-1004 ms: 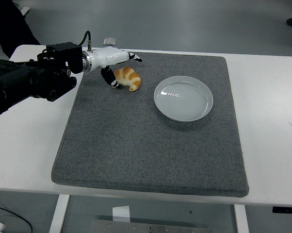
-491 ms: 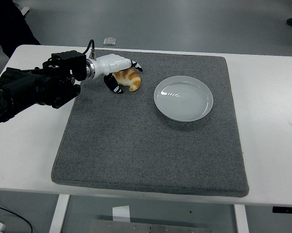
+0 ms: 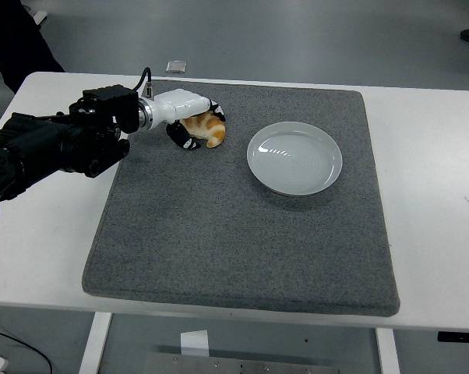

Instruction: Place the bread on the plate

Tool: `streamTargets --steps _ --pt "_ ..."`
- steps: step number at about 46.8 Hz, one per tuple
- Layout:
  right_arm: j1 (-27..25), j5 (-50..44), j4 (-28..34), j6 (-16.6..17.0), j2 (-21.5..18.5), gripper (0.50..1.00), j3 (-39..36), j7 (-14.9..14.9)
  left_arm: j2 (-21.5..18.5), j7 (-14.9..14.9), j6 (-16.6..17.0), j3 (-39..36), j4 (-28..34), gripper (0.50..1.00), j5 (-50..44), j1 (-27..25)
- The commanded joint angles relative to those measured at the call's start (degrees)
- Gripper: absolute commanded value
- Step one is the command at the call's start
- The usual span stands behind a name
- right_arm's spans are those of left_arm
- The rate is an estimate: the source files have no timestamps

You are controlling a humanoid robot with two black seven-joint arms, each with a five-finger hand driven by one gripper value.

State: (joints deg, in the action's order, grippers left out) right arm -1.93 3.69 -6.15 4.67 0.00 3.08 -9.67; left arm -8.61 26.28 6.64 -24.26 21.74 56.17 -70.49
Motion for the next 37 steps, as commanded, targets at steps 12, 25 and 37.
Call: streamTargets --steps 12,25,37 --pt "0.0 0.0 0.0 -0.01 0.0 0.932 0.0 0.0 0.0 0.0 0.57 -1.84 -0.21 0.604 0.17 0.01" --pt "0.0 0.0 0.0 -0.01 0.0 0.932 0.0 0.0 0.44 0.0 0.57 -1.93 -1.88 0.5 1.31 0.01" --pt "0.0 0.0 0.0 -0.01 0.0 0.932 0.0 0.0 0.61 -0.17 0.92 -1.84 -2.5 0.5 1.58 0.01"
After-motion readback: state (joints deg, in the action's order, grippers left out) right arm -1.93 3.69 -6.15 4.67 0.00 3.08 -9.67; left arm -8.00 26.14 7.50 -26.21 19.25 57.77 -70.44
